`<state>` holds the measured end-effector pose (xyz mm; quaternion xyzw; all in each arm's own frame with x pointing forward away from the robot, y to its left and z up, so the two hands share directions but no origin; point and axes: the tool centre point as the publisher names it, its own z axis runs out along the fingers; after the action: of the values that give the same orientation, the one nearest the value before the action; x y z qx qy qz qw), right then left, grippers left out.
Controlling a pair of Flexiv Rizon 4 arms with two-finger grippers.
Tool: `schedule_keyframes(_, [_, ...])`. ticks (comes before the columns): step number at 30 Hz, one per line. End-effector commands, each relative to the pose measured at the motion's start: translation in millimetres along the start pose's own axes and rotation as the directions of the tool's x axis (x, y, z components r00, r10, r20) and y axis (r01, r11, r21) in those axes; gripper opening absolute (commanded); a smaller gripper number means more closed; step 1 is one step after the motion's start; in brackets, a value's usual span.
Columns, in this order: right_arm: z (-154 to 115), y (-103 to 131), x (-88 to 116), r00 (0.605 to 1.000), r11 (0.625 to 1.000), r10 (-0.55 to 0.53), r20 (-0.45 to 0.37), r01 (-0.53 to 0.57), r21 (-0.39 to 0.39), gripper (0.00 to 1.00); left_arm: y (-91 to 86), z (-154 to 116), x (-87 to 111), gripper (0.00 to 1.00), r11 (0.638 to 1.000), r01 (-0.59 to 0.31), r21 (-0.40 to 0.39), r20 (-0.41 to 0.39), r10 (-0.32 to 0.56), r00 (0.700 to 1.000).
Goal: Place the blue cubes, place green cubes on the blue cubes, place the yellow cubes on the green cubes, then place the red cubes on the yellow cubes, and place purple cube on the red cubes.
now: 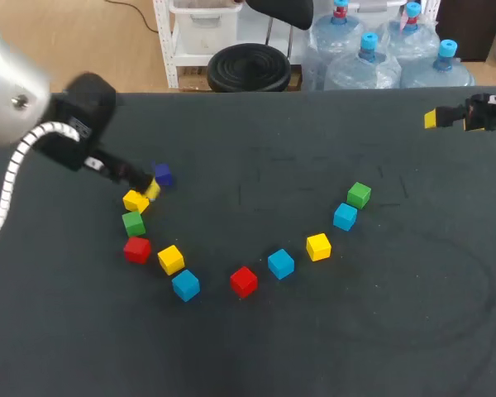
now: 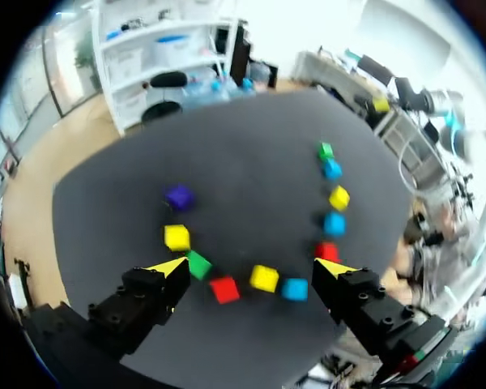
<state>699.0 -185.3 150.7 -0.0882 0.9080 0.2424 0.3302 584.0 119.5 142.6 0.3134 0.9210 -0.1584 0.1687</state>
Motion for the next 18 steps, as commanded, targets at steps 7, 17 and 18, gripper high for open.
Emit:
schedule_keyframes(7, [0.5,0.1,-0.3,1.000,1.000,0.000,0.000,0.000,0.001,1.00,-13.3,7.8,2.5,1.00,0.993,0.000,0.118,0.037,-0.005,0.999])
schedule_keyframes(17, [0.5,0.1,-0.3,1.000,1.000,0.000,0.000,0.000,0.001,1.00,-13.3,7.8,2.5,0.47,0.993,0.000,0.118,0.037,-0.005,0.999])
schedule_keyframes(18, [0.5,0.1,-0.3,1.000,1.000,0.000,0.000,0.000,0.001,1.00,-13.3,7.8,2.5,0.04,0.993,0.000,0.118,0.037,-0.005,0.999])
